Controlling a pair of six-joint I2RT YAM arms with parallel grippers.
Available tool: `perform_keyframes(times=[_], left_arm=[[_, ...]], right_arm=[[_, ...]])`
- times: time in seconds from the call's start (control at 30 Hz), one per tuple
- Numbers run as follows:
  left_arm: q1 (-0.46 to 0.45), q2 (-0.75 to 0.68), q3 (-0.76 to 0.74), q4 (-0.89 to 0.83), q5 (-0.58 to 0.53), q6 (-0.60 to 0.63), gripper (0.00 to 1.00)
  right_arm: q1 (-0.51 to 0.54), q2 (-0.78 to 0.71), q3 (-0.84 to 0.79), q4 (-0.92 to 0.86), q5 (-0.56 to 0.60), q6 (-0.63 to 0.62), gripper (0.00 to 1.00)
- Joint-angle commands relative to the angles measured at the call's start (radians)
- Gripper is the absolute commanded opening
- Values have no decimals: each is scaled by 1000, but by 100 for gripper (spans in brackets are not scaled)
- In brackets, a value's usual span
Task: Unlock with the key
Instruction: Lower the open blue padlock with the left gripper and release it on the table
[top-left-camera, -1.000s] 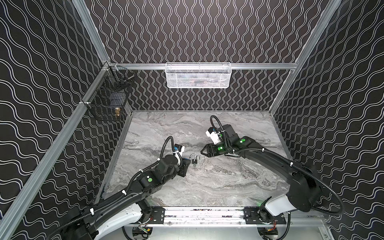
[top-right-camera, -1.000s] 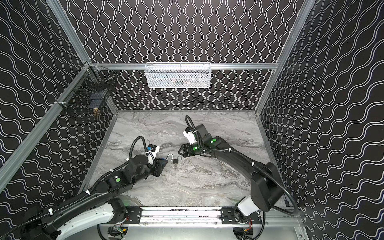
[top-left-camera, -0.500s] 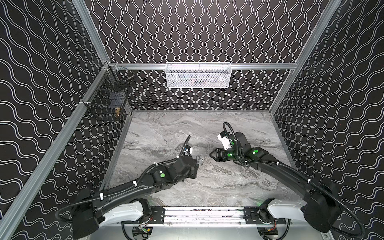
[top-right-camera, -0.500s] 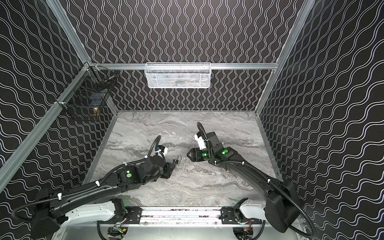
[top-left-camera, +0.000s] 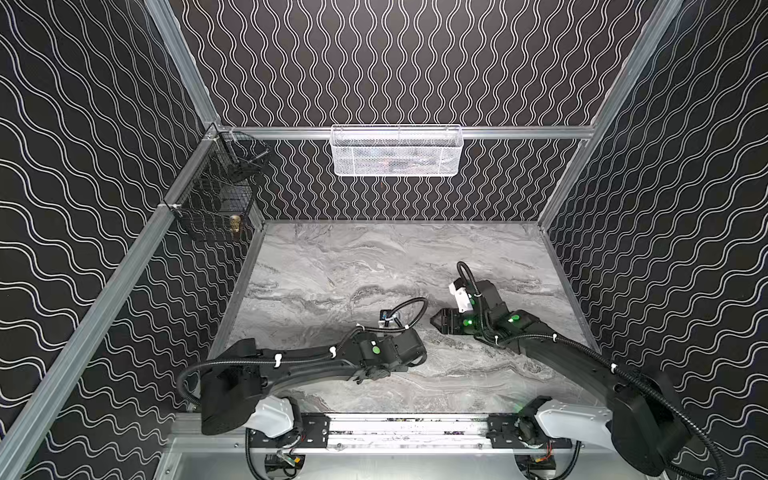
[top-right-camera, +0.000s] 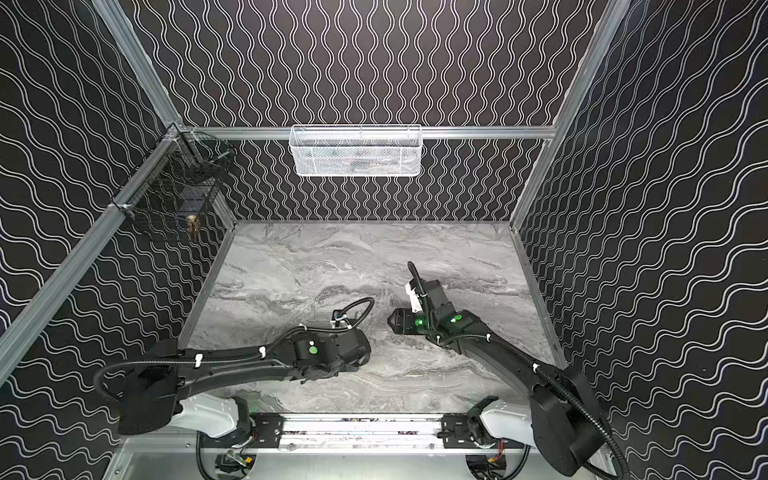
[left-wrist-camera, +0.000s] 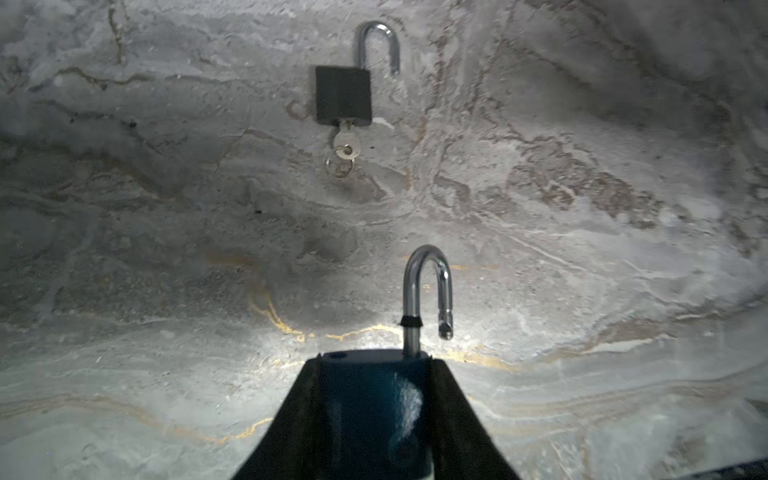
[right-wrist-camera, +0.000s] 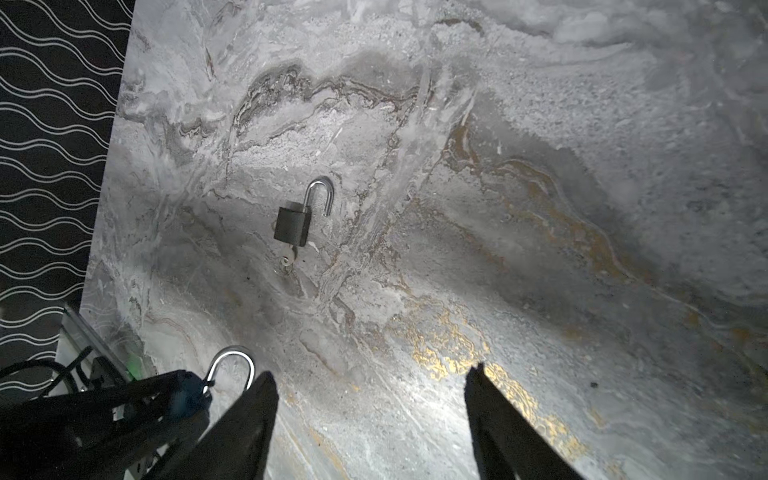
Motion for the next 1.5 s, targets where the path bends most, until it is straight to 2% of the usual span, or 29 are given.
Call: perform_keyframes(times=[0.0, 0.23, 0.53, 0.77, 0.97, 1.27, 1.47], left_arm=[[0, 42, 11, -17, -17, -72, 0], [31, 121, 23, 32, 38, -37, 0], [54, 172, 35, 53, 54, -13, 1], [58, 214, 32, 56, 103, 9, 6], [58, 229, 29, 63, 115, 16, 22], [64, 211, 7, 78, 123, 7, 60], [68, 185, -6, 98, 133, 13, 72]], right_arm=[[-3, -8, -10, 94, 1, 32, 74], [-29, 1, -18, 116, -26, 39, 74], [-53, 4, -29, 144, -56, 45, 74], [-65, 6, -34, 152, -76, 48, 74], [-76, 0, -38, 152, -82, 38, 74], [-103, -6, -53, 161, -93, 39, 75], [-113, -12, -58, 167, -103, 46, 75]])
